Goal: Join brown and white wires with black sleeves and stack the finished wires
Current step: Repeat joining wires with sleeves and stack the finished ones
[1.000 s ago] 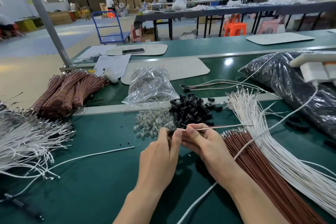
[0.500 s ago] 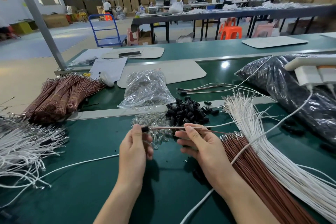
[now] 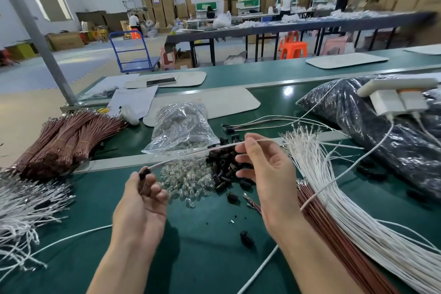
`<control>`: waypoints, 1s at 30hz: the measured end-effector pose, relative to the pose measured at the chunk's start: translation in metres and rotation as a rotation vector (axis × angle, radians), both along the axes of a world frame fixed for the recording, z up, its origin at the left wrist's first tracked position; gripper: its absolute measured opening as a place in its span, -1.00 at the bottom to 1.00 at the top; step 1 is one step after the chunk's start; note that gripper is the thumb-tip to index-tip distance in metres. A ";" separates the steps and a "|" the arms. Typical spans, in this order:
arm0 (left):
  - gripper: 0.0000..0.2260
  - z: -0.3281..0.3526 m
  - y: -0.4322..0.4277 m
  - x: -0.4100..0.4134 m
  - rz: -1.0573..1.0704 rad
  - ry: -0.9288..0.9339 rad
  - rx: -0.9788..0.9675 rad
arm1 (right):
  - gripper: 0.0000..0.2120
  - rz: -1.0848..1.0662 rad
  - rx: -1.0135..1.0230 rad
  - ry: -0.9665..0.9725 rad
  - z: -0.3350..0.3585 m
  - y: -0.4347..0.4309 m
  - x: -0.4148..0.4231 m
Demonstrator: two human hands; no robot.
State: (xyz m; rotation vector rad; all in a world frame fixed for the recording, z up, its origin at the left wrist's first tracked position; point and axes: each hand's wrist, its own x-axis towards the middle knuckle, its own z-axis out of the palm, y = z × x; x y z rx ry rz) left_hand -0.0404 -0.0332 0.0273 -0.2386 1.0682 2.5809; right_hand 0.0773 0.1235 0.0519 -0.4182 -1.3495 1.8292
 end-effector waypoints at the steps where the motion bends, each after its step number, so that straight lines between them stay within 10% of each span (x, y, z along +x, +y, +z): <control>1: -0.81 0.002 0.005 -0.001 -0.025 0.014 -0.013 | -0.90 -0.022 0.045 0.004 0.008 0.007 -0.002; 21: -0.71 0.010 0.234 -0.127 -0.400 0.997 -1.391 | -0.63 -0.106 -0.088 -0.601 0.018 0.258 -0.076; 30: -0.72 0.003 0.224 -0.115 -0.396 1.227 -1.478 | -0.50 -0.214 0.422 -0.769 0.019 0.255 -0.065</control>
